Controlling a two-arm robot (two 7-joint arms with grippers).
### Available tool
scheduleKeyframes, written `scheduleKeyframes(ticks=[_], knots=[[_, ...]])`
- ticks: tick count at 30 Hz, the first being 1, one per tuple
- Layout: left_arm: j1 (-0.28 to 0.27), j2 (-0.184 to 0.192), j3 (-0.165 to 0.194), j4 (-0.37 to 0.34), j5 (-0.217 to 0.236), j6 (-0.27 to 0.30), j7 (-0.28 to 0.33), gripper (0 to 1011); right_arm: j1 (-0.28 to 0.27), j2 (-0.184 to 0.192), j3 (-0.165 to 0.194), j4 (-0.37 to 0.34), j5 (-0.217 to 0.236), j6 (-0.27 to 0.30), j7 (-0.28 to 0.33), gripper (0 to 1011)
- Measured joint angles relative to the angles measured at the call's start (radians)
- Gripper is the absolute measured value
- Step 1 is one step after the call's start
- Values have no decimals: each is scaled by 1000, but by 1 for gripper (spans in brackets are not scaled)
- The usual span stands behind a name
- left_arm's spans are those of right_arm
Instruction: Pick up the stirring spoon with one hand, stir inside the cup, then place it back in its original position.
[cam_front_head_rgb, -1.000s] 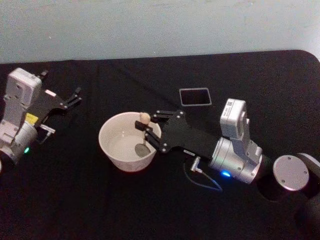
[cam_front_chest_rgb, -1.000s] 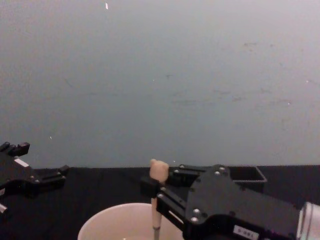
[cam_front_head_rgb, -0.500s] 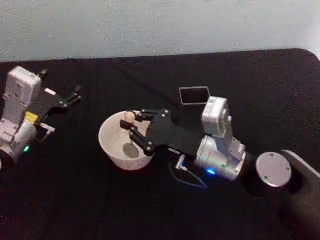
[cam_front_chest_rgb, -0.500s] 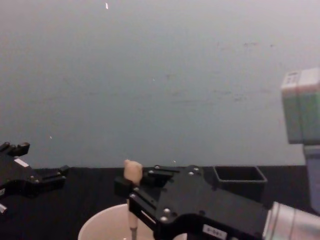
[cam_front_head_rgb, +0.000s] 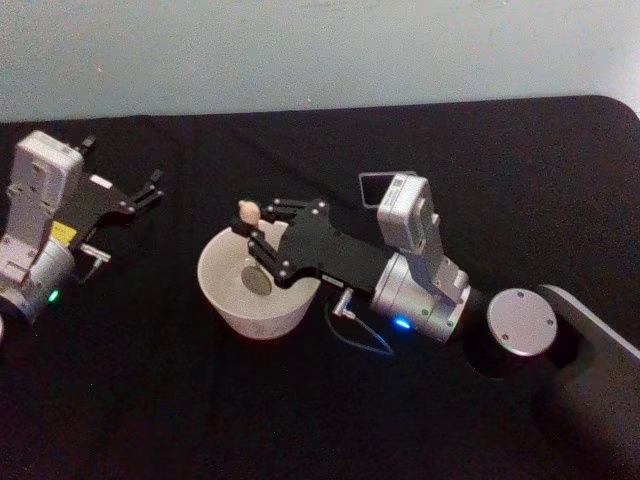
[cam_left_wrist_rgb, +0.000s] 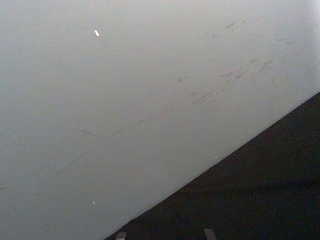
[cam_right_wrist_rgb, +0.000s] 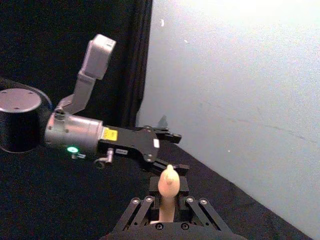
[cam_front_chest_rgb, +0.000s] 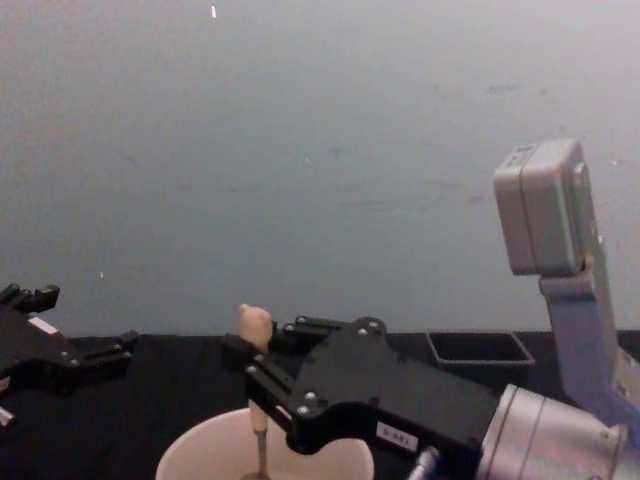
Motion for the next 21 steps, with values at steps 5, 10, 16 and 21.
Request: scheduleKeyframes(ticks=[5, 10, 16, 21], knots=[[0, 0, 0, 0, 0, 0, 0, 1001, 9, -7, 12, 20, -9, -4, -13, 201], [0, 0, 0, 0, 0, 0, 0, 1001, 9, -4, 24, 25, -14, -3, -19, 201], [0, 0, 0, 0, 0, 0, 0, 1001, -3, 10, 38, 14, -14, 2, -21, 201], [0, 0, 0, 0, 0, 0, 0, 1001, -22, 24, 45, -10, -5, 10, -17, 200]])
